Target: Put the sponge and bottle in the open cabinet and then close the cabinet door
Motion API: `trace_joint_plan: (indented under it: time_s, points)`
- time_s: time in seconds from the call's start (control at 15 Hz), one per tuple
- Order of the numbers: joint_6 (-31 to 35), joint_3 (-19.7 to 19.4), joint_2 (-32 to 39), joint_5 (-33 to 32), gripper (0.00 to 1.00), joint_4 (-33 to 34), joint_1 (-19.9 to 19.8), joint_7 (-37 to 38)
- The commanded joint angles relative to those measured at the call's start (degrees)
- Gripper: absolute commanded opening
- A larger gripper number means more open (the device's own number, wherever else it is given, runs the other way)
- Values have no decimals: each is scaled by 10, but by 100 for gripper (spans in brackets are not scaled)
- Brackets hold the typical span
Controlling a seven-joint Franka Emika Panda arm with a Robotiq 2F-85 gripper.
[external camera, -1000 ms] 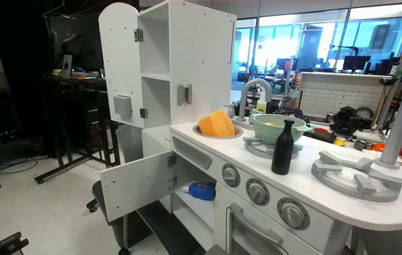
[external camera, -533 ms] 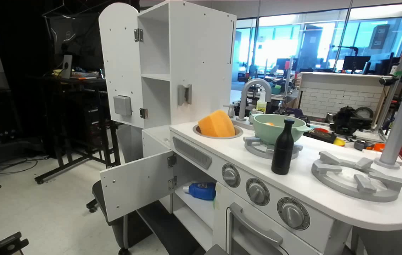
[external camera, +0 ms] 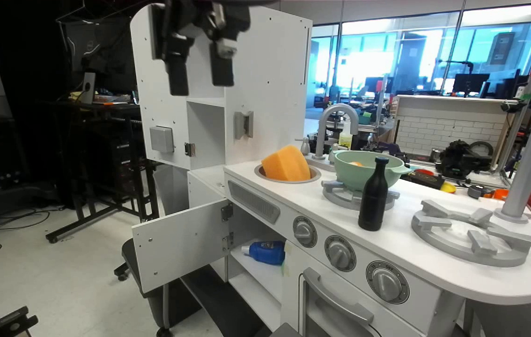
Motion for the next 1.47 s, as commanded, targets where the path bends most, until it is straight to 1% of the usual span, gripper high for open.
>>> trace_joint_plan:
  time_s: [0.0, 0.2, 0.4, 0.47, 0.73, 0.87, 1.0, 1.2, 1.27, 1.4]
  points:
    - [-5, -9, 140, -34, 100, 147, 20, 10]
    - [-12, -17, 238, -59, 100, 247, 42, 16]
    - [-9, -30, 333, -76, 100, 345, 72, 23]
    - [1, -35, 364, -80, 100, 377, 81, 25]
    - [5, -56, 463, -90, 100, 504, 113, 29]
    - [3, -65, 506, -86, 100, 567, 120, 24]
    - [0, -72, 549, -81, 100, 627, 120, 16]
    - [0, -73, 615, -66, 100, 711, 110, 2]
    - [1, -72, 635, -61, 100, 736, 107, -4]
    - [5, -69, 652, -55, 100, 764, 107, -14]
